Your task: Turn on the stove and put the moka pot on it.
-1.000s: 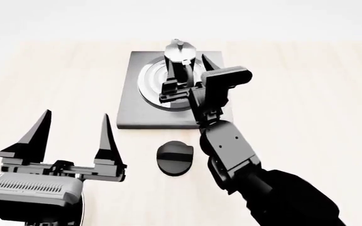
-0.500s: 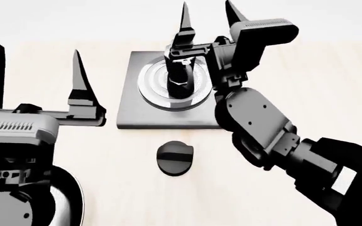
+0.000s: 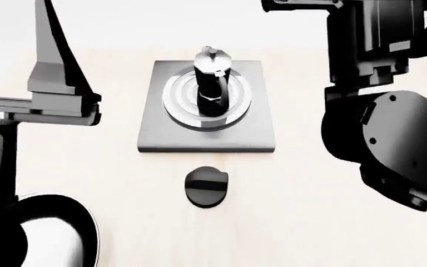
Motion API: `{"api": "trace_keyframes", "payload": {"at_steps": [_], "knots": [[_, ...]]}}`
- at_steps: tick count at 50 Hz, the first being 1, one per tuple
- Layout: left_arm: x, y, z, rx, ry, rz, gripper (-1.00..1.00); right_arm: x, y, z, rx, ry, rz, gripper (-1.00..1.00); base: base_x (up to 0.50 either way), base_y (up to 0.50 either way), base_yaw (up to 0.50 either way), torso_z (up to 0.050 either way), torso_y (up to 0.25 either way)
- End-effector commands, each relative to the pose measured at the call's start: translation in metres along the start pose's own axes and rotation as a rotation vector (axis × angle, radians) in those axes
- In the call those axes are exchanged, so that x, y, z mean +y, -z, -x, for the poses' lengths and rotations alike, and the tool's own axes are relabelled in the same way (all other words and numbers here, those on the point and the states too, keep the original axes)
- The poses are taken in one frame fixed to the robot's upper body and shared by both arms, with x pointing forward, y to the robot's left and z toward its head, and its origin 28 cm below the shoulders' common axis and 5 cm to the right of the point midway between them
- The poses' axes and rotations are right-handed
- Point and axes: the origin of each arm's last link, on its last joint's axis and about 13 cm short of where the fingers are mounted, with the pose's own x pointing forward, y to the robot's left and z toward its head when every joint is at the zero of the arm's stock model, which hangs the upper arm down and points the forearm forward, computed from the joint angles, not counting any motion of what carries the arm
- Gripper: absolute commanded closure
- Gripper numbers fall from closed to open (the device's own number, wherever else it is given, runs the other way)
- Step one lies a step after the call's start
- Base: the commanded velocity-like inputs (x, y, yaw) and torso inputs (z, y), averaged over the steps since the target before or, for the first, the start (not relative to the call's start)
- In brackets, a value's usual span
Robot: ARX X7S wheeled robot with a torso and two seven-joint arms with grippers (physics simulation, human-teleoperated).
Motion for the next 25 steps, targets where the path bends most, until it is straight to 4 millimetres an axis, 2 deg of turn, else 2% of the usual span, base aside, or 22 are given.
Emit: {"api": "trace_keyframes", "payload": {"at_steps": [1,5,9,25], "knots": [[0.002,-0.022,0.007,-0.084,0.011,-0.016,-1.00,-0.002,-0.056,0.027,-0.102,0.004,-0.033,-1.00,0.00,0.00,0.00,0.000,0.000],[0.003,-0.029,0.009,-0.111,0.016,-0.021,-1.00,-0.001,-0.066,0.036,-0.114,-0.015,-0.015,-1.00,0.00,0.00,0.00,0.000,0.000],[0.006,-0.038,0.013,-0.140,0.010,-0.024,-1.00,-0.001,-0.088,0.053,-0.148,-0.011,-0.015,-1.00,0.00,0.00,0.00,0.000,0.000],[0.012,-0.045,0.029,-0.143,-0.013,-0.021,-1.00,-0.011,-0.111,0.097,-0.148,0.040,0.080,-1.00,0.00,0.00,0.00,0.000,0.000]]}}
